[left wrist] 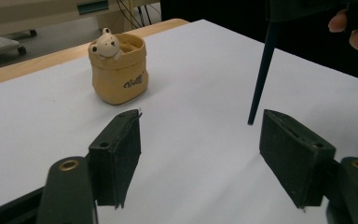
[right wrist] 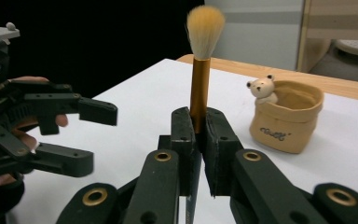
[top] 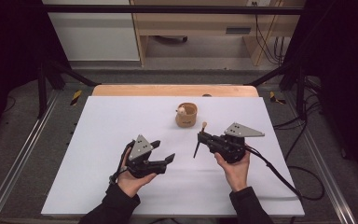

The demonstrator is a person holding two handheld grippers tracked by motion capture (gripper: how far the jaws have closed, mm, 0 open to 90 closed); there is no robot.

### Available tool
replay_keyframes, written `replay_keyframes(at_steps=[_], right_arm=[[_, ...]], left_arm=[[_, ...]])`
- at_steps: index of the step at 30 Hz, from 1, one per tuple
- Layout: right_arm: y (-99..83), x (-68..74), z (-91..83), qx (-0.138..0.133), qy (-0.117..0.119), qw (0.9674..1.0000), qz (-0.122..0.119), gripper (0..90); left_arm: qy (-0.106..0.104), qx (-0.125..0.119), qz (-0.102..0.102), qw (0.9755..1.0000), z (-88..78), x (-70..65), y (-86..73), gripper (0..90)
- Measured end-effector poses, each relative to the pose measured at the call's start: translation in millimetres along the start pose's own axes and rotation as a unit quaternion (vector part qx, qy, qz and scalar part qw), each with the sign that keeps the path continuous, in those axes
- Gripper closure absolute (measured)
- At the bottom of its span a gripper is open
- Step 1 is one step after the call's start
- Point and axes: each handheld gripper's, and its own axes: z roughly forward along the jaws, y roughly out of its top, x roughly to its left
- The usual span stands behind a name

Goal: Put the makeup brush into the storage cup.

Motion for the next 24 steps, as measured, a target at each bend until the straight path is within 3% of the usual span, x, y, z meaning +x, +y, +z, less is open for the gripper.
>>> replay_keyframes(at_steps=[6, 16, 24], right_arm=[[1.4, -2.4, -2.6, 0.0, -0.018, 0.9997, -0.015, 83.8], [8.6, -9.0, -8.3, -0.011, -0.038, 0.9989, -0.026, 83.7], [13.4, -17.3, -6.5, -0.01, -0.049, 0.9985, -0.024, 83.7]], left_arm=[[-0.001, 0.003, -0.008, 1.0, -8.0, 11.9, -1.2, 21.6], [0.016, -0.002, -0.028, 0.9995, -24.6, 34.9, -5.3, 13.6], [0.033, -0.01, -0.027, 0.9991, -45.9, 53.2, -17.2, 9.7]])
